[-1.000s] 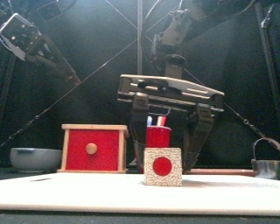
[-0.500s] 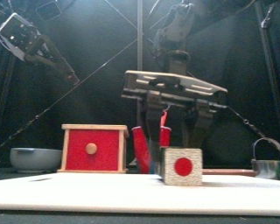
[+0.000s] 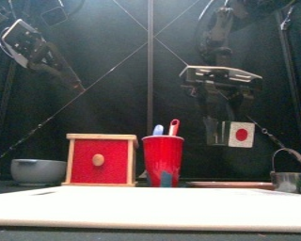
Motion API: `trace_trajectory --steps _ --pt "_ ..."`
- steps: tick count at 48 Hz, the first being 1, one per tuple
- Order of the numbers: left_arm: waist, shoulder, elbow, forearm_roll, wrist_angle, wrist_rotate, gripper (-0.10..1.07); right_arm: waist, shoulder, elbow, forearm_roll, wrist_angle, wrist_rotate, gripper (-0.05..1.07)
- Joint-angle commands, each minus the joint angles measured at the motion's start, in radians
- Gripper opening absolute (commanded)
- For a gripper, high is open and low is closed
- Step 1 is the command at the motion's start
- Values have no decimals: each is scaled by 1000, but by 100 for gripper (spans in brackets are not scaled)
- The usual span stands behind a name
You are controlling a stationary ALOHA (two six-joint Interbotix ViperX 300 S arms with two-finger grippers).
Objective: Put sushi onto plate
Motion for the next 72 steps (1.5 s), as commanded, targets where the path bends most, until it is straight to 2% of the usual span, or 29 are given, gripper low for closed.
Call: trace_trajectory --steps 1,12,17,23,37,42,51,59,66,72 --pt "5 0 -15 2 3 -2 92 -89 -77 37 -8 -9 -54 70" --pt "21 0 -11 0 3 -2 92 -302 -87 91 -8 -64 -249 70" --pt "31 0 -9 -3 3 -2 92 -362 -55 98 -6 -89 -311 70" --pt "37 0 -8 -3 3 -2 92 -393 -6 104 -18 -135 -331 70" --pt "54 -2 -6 -3 5 -2 92 -405 60 133 -28 -152 -391 72" --pt "52 0 -6 -3 0 -2 92 -413 64 133 -35 -160 -391 80" --pt "54 -2 -6 -5 0 -3 92 -428 66 137 -48 -167 -390 101" --pt "52 -2 -5 -5 0 -3 92 -420 29 123 -44 -153 -383 103" --pt "54 -2 -5 -3 0 -3 92 -359 -38 97 -52 -144 -391 103" --pt "55 -2 -3 -3 5 -8 92 -258 -107 89 -71 -144 -394 103"
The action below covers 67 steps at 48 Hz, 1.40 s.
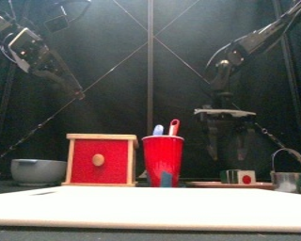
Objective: Put sushi onto plate
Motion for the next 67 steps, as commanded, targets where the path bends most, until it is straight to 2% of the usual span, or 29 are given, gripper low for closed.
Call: trace_trajectory --steps 1,10,17,21,27,31,37,43,48,67 --pt "3 0 -12 3 2 -3 92 77 -77 -25 -17 0 -2 103" --pt "5 2 -17 0 -5 -6 92 216 -167 20 -57 -11 -5 103" --pt "5 -2 -21 -20 -17 -8 92 334 -261 87 -100 -83 -3 103" --pt "3 -2 -26 -28 -35 -8 92 385 -321 135 -121 -178 -3 103" --pt "5 -3 -41 -20 -81 -6 92 445 -416 227 -224 -425 0 103" --pt "5 -6 -57 -8 -109 -5 92 451 -454 298 -330 -591 14 103" --pt "6 -15 -72 12 -123 -5 92 446 -468 373 -453 -764 15 103" --pt "8 -25 -77 11 -124 -6 92 428 -468 402 -535 -876 12 103" --pt "8 -29 -78 6 -124 -6 92 425 -469 411 -575 -922 11 103" --pt "25 -29 -58 -54 -124 -5 92 390 -476 437 -572 -922 9 103"
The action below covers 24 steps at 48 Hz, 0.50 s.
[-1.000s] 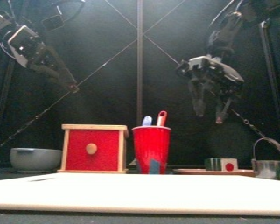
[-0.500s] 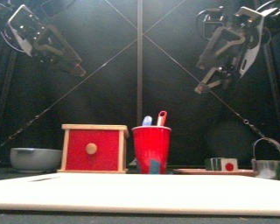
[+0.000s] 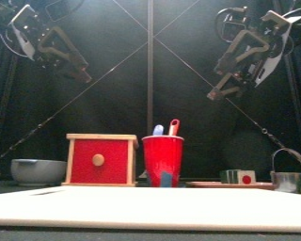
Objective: Put sushi onto plate
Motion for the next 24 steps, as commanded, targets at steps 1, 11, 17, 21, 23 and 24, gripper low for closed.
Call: trace_trajectory --steps 1,11,17,21,23,24 --pt "6 0 -11 -8 -3 0 92 -9 -17 -11 0 -6 -3 103" --pt "21 0 0 -3 -6 5 92 -11 -17 -14 2 -6 0 103" --pt "31 0 3 0 -8 8 92 -9 -17 -12 2 -6 2 103" --pt "32 0 6 5 -9 8 92 -11 -17 -11 5 -6 2 103" --pt "32 0 8 6 -11 6 92 -11 -17 -11 5 -6 2 103" --pt "32 0 9 8 -11 6 92 -11 -17 -11 6 -6 2 103"
